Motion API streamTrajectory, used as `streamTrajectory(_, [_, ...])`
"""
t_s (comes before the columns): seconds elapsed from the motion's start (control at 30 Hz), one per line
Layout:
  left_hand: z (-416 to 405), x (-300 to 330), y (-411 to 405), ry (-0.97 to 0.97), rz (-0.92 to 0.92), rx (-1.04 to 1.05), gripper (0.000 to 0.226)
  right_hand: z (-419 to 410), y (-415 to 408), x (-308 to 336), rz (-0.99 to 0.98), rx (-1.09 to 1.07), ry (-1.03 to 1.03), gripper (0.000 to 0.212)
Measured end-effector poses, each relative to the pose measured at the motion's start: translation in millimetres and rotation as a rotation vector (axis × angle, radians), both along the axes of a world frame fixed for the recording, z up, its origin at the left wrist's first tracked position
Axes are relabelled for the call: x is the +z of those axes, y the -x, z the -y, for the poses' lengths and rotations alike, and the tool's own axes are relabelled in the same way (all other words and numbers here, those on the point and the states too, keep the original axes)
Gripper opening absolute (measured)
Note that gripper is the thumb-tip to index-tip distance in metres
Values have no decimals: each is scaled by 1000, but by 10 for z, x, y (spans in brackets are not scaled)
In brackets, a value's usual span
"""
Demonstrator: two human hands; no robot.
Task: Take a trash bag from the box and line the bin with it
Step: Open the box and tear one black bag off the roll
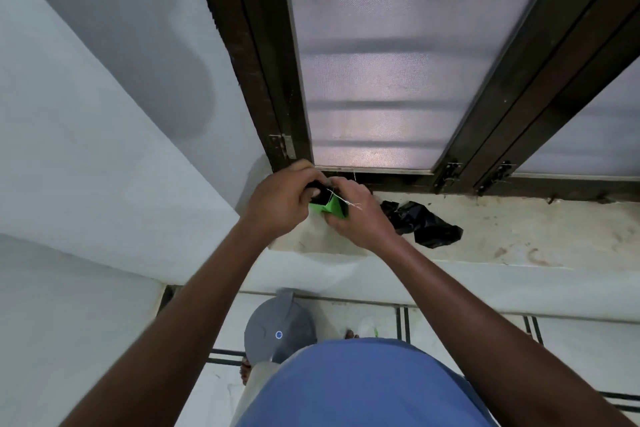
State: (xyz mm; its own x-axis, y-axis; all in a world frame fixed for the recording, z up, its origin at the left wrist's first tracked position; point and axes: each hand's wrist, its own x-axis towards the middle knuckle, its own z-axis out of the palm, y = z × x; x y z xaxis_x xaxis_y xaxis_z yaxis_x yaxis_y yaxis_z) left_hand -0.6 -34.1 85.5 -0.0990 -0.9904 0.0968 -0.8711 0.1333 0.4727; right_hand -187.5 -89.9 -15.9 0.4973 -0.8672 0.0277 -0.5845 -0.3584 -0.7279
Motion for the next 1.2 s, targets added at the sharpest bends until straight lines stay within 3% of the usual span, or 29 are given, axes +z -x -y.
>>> streamTrajectory(0.13, [91, -108, 95, -101, 10, -15, 38, -16, -67, 52, 133, -20, -45, 64])
streamTrajectory(0.23, [88, -206, 101, 18, 8, 122, 44, -29, -85, 74, 177, -90, -78, 63])
streamTrajectory(0.33, [56, -262, 59, 107, 50, 186, 29, -35, -69, 26, 182, -186, -105, 68])
streamTrajectory(0.7, [110, -500, -42, -245, 231, 43, 46, -107, -11, -48, 43, -105, 19, 61])
streamTrajectory(0.93, [288, -419, -11, -337, 363, 54, 29, -111, 11, -57, 43, -162, 33, 64])
streamTrajectory(1.07, [302, -497, -67, -341, 202, 56, 28, -113, 45, -68, 34, -168, 81, 61])
streamTrajectory(1.2, [265, -636, -26, -249, -241, 218, 28, -137, 80, -121, -9, -170, 140, 55])
